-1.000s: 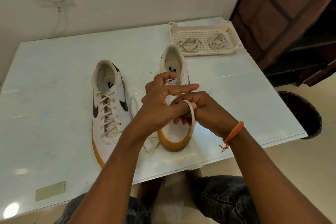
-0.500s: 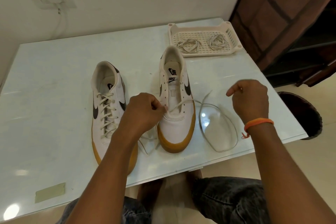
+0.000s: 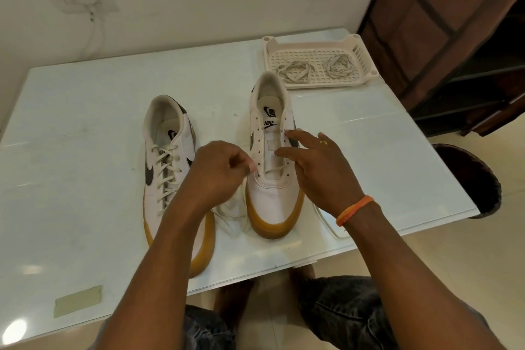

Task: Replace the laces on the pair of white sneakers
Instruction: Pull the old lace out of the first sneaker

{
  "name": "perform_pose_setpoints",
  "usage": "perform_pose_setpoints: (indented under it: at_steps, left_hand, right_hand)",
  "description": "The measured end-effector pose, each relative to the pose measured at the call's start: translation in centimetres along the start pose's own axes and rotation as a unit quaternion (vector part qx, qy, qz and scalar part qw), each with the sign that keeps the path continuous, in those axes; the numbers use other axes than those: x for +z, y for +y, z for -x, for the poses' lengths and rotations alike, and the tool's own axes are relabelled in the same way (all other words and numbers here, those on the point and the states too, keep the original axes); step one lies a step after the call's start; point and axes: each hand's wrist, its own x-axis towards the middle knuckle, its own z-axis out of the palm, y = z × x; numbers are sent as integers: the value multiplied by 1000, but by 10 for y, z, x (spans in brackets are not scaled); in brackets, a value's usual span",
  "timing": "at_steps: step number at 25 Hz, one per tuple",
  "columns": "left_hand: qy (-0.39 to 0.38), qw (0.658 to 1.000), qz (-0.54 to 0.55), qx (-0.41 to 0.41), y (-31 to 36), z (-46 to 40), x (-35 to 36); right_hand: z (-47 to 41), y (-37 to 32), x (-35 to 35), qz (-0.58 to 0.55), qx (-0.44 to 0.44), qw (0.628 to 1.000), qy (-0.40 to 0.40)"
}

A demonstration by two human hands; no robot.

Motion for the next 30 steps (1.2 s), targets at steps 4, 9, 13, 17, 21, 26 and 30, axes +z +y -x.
perform_pose_setpoints:
  at_steps: [4,9,13,17,21,26,30]
  left_hand:
    - [196,898,373,-126,-4,0,-26]
    - [73,997,-20,10,-5,2,12]
    - [-5,994,-107,-26,10,-1,24]
    - [-11,989,-146,2,14,3,18]
    - [172,984,43,-32,9,4,-4]
    - [260,958,-118,3,-7,4,-11]
    - [61,948,-294,108,4,4,15]
  right_hand:
    - [-2,-3,-3,-55,17,998,-20]
    - [-3,-2,-2,-100,27,994,-30]
    - [-2,10,-6,-187,39,981,-9]
    - [-1,15,-4,-8,-38,998,-48]
    - [-3,9,-4,9,-3,995,-101]
    - [-2,24,4,-157,18,986,-55]
    - [-3,24,12,-136,-9,990,-34]
